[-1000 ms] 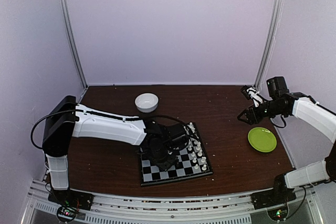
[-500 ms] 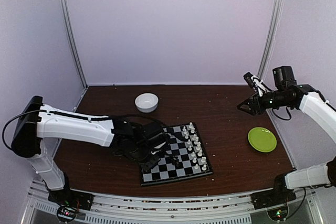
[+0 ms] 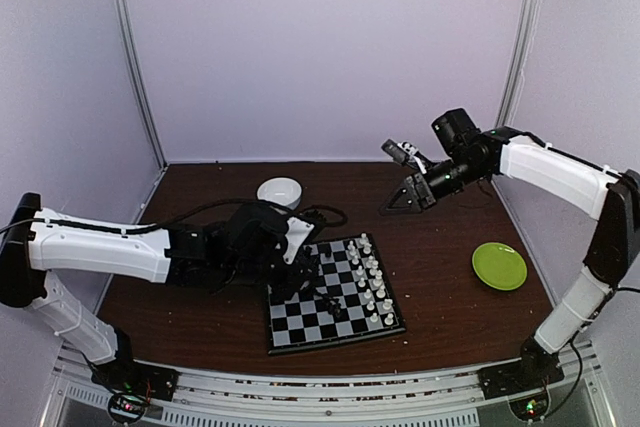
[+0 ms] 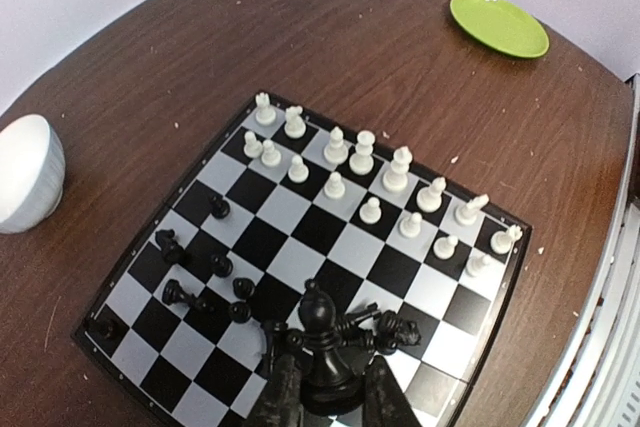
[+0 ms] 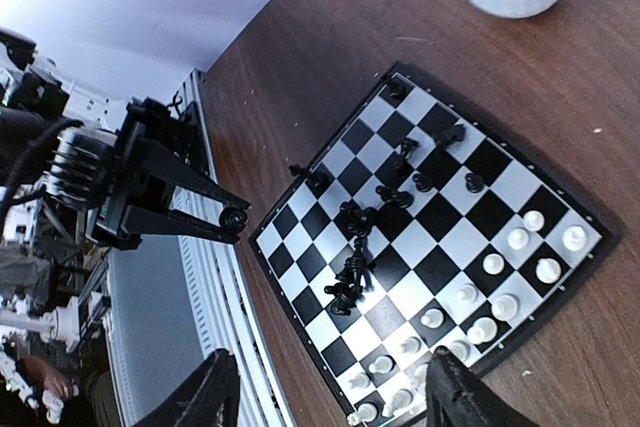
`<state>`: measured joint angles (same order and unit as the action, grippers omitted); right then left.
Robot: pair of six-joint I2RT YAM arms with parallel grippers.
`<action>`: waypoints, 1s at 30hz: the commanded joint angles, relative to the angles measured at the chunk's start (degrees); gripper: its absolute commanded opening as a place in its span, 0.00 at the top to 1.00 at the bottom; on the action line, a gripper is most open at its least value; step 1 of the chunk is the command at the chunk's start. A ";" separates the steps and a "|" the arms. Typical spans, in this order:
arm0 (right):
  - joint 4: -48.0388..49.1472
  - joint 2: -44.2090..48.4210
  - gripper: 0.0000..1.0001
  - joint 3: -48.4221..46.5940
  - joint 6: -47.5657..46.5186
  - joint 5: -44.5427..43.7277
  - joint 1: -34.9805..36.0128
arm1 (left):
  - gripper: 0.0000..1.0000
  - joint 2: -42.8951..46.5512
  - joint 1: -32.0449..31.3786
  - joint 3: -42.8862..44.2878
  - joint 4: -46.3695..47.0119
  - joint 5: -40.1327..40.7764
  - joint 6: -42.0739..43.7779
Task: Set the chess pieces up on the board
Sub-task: Pick up the bishop from the chess pile, then pass from the left arm to the right
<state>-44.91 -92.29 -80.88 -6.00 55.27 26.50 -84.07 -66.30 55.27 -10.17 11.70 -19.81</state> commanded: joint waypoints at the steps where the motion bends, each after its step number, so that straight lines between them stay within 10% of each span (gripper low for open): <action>1: -7.33 -5.41 0.34 -5.18 0.82 4.44 4.75 | 0.87 0.52 0.38 -0.38 9.60 2.13 2.57; 30: 7.20 -15.82 0.61 -8.00 20.01 10.84 13.72 | 0.86 -1.94 0.39 0.89 12.38 -1.91 3.20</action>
<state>-40.03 -106.61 -87.15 11.73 64.51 39.46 -85.47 -66.30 55.05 -0.91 10.57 -16.99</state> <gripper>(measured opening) 0.424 0.163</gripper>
